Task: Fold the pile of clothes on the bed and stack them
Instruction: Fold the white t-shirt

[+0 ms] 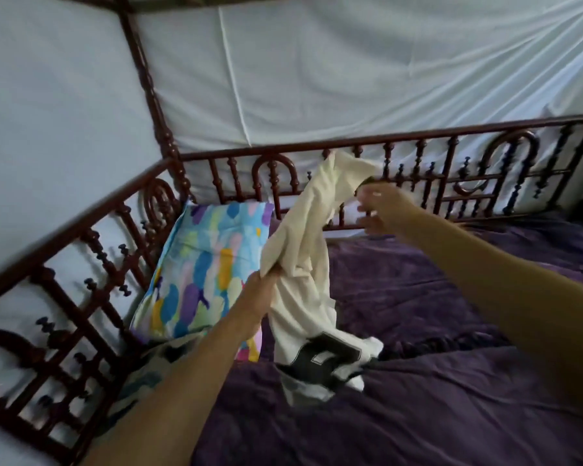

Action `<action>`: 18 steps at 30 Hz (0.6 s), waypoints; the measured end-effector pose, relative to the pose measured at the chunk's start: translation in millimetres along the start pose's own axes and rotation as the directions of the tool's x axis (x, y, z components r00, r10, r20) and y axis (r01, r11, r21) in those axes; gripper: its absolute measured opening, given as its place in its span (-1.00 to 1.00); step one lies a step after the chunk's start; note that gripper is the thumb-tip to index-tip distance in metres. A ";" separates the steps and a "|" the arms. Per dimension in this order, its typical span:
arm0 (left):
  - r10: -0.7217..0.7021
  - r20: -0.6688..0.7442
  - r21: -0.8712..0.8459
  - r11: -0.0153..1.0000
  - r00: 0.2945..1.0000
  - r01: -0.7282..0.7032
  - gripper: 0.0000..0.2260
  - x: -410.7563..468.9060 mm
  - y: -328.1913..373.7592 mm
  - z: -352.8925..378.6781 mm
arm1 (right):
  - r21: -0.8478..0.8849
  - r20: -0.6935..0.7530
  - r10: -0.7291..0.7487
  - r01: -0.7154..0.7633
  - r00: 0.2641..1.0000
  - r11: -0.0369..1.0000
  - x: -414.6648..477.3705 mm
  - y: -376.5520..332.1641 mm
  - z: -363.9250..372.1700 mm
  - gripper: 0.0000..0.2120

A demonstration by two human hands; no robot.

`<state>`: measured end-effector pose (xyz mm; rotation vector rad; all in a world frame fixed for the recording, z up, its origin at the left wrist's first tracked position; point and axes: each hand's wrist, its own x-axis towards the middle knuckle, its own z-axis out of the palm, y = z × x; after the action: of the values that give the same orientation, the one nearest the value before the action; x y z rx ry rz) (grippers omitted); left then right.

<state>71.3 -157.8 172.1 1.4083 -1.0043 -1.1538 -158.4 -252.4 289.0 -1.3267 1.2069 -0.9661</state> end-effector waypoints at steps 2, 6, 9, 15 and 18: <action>0.044 -0.022 -0.025 0.999 0.999 -0.045 -0.67 0.5 22.0 -0.7 | -0.224 -0.001 0.031 -0.030 1.000 0.974 -7.2 57.7 0.3 -0.80; 0.043 -0.095 -0.105 0.993 0.995 -0.053 -0.68 -2.8 47.6 -0.7 | -0.389 0.352 0.166 -0.017 0.921 0.921 -58.1 164.1 28.1 -0.79; 0.032 -0.140 0.010 0.999 0.990 -0.031 -0.56 -10.1 53.5 -9.5 | -0.637 0.327 0.118 0.126 0.938 0.761 -68.0 202.9 53.7 -0.67; -0.034 -0.215 0.784 0.590 0.976 0.193 -0.69 -44.7 36.1 -91.8 | -0.691 -0.004 -0.384 0.275 0.924 0.668 -61.9 139.4 45.5 -0.69; -0.013 -0.119 0.961 0.250 0.993 0.118 -0.76 -55.3 28.6 -120.3 | -0.682 0.069 -0.535 0.431 0.842 0.591 -64.5 87.1 57.3 -0.62</action>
<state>178.4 -84.8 211.4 2.4752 -1.7602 -0.3653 -124.9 -173.9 201.1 -2.3106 1.4073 -1.0484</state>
